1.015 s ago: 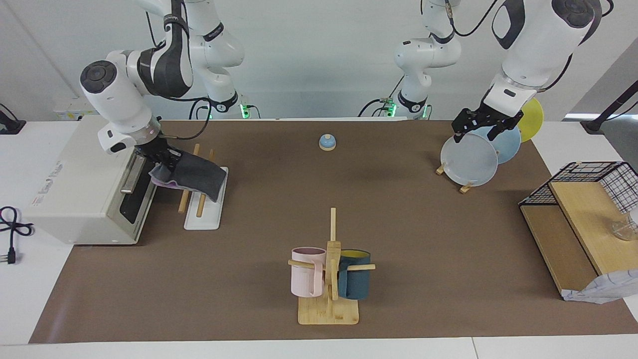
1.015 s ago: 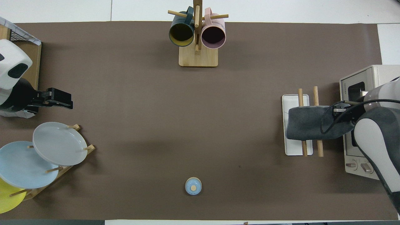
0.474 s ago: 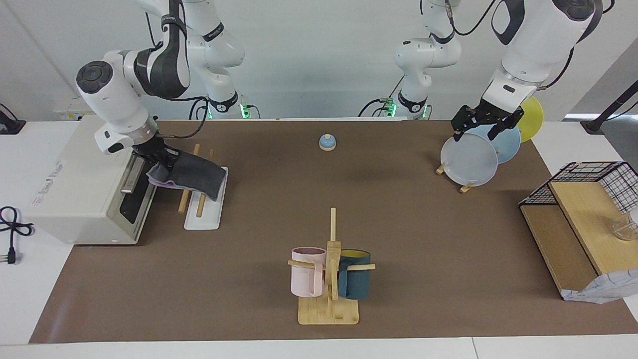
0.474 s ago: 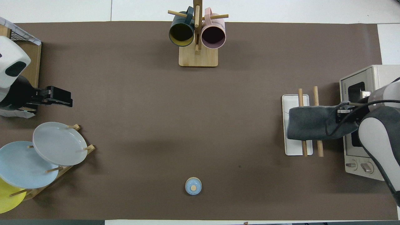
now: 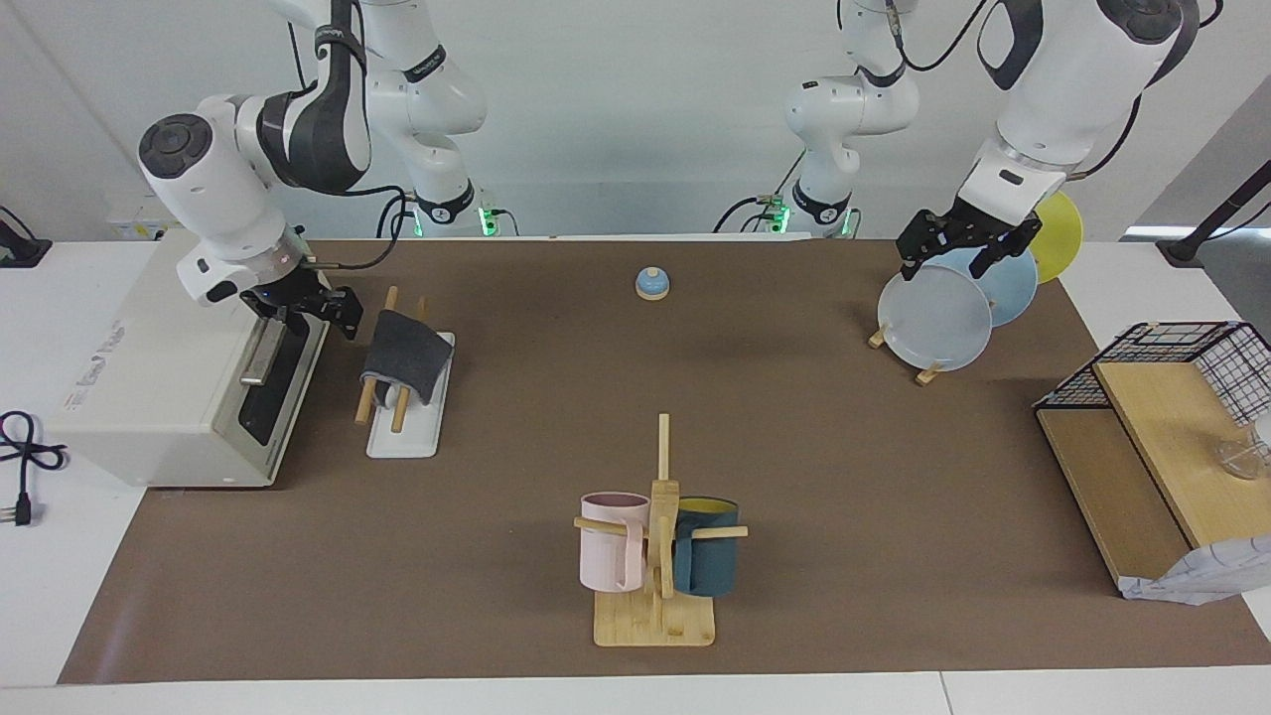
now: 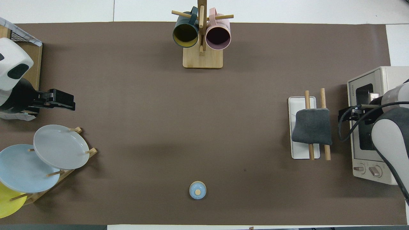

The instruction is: Fold towel and hang on rack

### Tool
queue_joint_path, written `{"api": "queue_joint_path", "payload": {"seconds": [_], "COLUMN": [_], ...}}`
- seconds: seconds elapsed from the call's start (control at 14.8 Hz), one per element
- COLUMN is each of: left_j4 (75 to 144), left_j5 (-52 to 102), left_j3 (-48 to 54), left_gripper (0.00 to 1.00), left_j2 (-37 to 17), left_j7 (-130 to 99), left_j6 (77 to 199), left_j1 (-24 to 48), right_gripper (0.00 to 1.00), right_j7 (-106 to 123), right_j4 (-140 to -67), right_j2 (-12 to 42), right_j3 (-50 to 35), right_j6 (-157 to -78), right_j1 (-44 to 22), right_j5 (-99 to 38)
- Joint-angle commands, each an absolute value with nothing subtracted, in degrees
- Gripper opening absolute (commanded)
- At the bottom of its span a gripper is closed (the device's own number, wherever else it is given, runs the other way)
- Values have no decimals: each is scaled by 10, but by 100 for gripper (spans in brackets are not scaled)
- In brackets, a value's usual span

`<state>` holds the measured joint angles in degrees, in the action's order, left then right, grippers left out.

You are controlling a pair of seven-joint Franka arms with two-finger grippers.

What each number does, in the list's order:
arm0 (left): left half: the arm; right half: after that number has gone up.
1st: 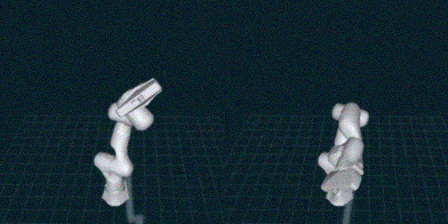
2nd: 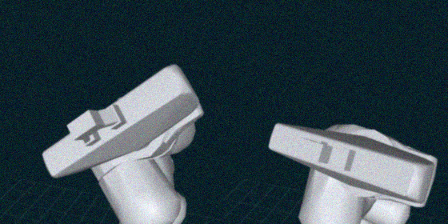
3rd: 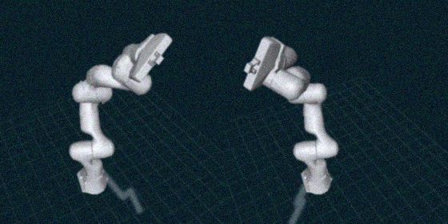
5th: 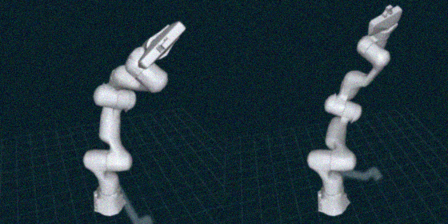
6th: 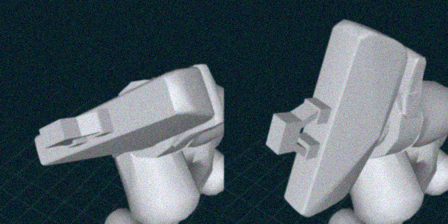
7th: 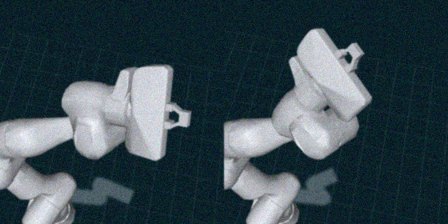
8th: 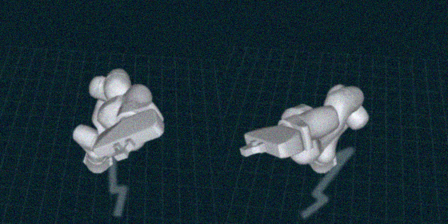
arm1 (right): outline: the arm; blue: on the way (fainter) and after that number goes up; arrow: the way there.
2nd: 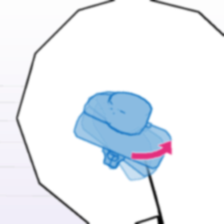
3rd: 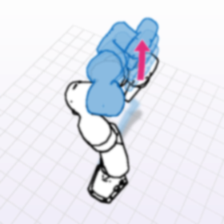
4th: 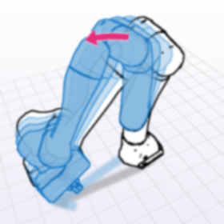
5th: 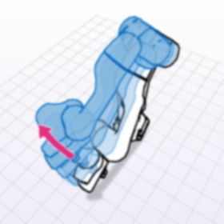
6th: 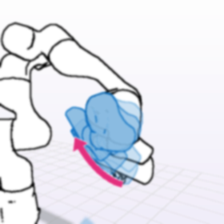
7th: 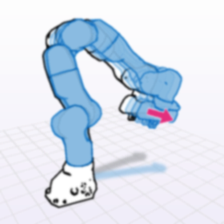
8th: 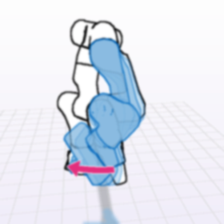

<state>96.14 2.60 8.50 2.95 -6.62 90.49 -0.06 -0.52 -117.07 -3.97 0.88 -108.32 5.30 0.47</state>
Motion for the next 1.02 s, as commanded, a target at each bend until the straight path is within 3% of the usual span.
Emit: {"api": "queue_joint_path", "payload": {"seconds": [0.0, 0.95], "left_j4": [954, 956], "left_j5": [13, 14], "left_j3": [80, 76], "left_gripper": [100, 100], "left_j2": [25, 33], "left_j7": [-62, -64], "left_j6": [892, 897], "left_j1": [10, 1], "right_gripper": [100, 100], "right_j7": [2, 1], "right_j4": [-1135, -997], "right_j2": [-41, -25], "right_j3": [0, -12], "right_j6": [-1049, -881], "right_j1": [50, 30], "right_j5": [17, 26]}}
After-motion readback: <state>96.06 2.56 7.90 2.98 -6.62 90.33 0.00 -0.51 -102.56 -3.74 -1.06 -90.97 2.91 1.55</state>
